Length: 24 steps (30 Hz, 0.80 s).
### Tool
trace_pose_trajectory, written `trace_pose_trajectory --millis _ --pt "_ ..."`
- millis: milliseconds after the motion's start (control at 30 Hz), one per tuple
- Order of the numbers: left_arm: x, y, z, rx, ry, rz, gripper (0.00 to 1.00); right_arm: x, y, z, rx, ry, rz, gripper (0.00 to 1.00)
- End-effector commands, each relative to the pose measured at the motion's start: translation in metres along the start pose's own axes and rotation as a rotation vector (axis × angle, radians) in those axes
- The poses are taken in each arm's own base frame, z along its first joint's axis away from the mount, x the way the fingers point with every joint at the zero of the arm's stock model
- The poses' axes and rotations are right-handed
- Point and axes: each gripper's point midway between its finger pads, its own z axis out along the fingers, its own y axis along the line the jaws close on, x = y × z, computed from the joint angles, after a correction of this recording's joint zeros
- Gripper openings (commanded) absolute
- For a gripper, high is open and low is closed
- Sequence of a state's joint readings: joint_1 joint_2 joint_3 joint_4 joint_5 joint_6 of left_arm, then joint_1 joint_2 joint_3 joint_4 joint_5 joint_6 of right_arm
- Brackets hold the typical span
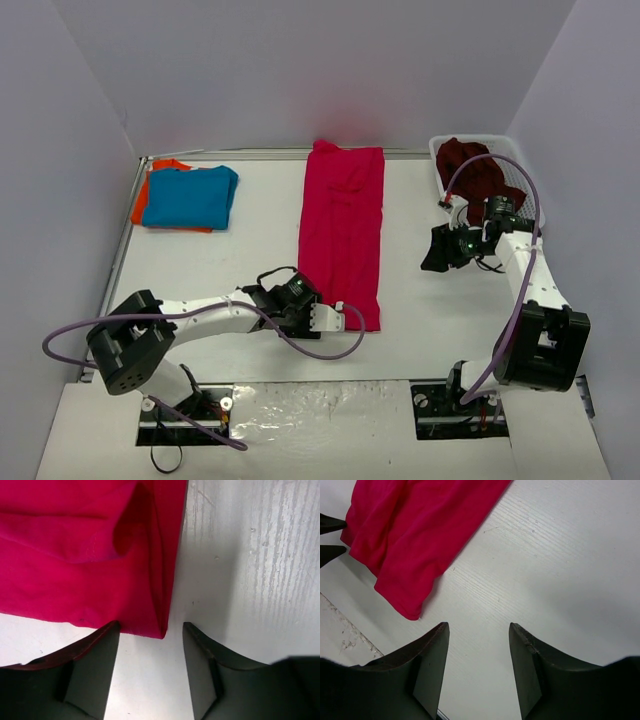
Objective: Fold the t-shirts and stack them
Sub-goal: Grab the bottom of the folded rectangular tshirt with both arms
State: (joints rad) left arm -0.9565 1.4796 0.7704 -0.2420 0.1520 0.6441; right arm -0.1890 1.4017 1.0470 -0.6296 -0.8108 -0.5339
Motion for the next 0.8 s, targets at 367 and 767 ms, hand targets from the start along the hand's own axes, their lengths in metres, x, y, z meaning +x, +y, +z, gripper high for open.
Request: trace_pose_trajectory --millis 367,767 --pt "0.006 -0.014 0.009 0.108 0.075 0.004 0.27 0.005 0.004 0.004 -0.005 0.025 0.007 0.46" --pt "-0.002 -0.025 0.002 0.206 0.068 -0.003 0.02 0.004 0.004 0.004 0.003 0.025 -0.002 0.45"
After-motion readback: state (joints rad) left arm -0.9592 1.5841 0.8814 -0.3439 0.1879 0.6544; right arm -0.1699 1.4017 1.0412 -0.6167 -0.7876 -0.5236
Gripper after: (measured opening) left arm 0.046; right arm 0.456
